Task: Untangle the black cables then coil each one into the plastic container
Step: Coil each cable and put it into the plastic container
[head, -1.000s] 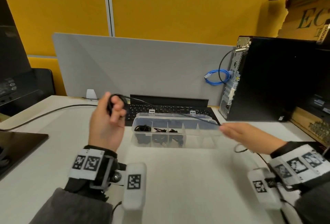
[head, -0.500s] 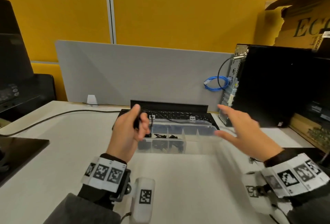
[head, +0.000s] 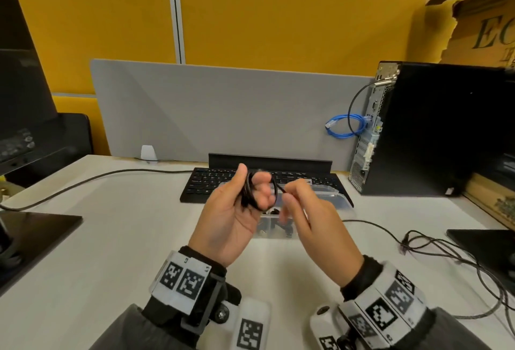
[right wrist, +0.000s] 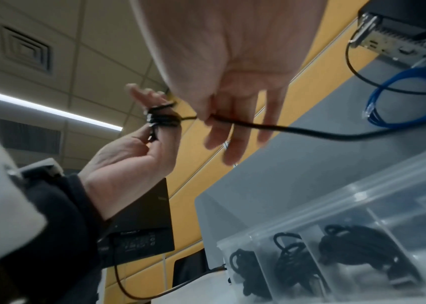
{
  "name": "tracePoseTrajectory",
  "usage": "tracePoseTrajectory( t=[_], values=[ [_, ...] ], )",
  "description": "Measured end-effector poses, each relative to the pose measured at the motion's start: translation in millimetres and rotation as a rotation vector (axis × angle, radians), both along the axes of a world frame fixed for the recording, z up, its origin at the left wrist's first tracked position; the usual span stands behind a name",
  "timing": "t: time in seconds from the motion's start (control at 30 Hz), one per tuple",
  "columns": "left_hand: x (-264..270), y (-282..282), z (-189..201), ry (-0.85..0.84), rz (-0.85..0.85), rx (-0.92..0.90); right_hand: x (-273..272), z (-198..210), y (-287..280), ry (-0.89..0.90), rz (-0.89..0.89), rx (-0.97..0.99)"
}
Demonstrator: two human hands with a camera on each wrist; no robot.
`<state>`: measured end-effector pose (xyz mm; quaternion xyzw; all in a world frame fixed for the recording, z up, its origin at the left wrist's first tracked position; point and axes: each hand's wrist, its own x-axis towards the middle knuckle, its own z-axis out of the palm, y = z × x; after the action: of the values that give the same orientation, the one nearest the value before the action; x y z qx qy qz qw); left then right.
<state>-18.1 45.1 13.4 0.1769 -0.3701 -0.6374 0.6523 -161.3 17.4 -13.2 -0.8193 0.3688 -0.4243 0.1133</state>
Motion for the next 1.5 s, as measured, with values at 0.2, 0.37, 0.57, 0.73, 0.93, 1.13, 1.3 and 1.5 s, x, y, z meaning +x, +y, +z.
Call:
tracePoseTrajectory(
  t=[0.2,0.37,0.57,0.73,0.93,1.13,1.3,1.5],
  values=[
    [7.6,-13.5,-8.2,-0.323,0.226,-0.017,-13.2,8.1,17.4,0.481,0.154,0.07],
    [-1.5,-4.0,-11.1,-0.891,-0.037,-0.087,-30.8,40.6,-3.8,0.285,-0.074,-0.348],
    [-2.5,0.5,-3.6,-0.469,-0.018,-0.165,-34.8,19.5,-24.4,0.552,-0.02,0.081],
    [4.4,-6.3,-6.7,-0.478,0.197,-0.177,-22.8,5.2,6.2,0.775,0.188,0.168],
    [3.4,-4.0,-15.2,-1.334,0.301,-0.354,-38.8,48.3,0.4,0.414,0.099,-0.003],
    [63.2,-21.4,1.1,-0.502,0.8,-0.01,-121.2,56.4,-36.4,0.588,-0.288,0.282],
    [86.6,-22.2,0.0,-0.143,0.869,0.068,-201.8,35.4,-67.0,0.63,-0.859,0.321],
    [84.5,-23.4,-0.8,-0.147,0.838,0.085,-201.1,31.4,-60.9,0.832,-0.98,0.336]
  ],
)
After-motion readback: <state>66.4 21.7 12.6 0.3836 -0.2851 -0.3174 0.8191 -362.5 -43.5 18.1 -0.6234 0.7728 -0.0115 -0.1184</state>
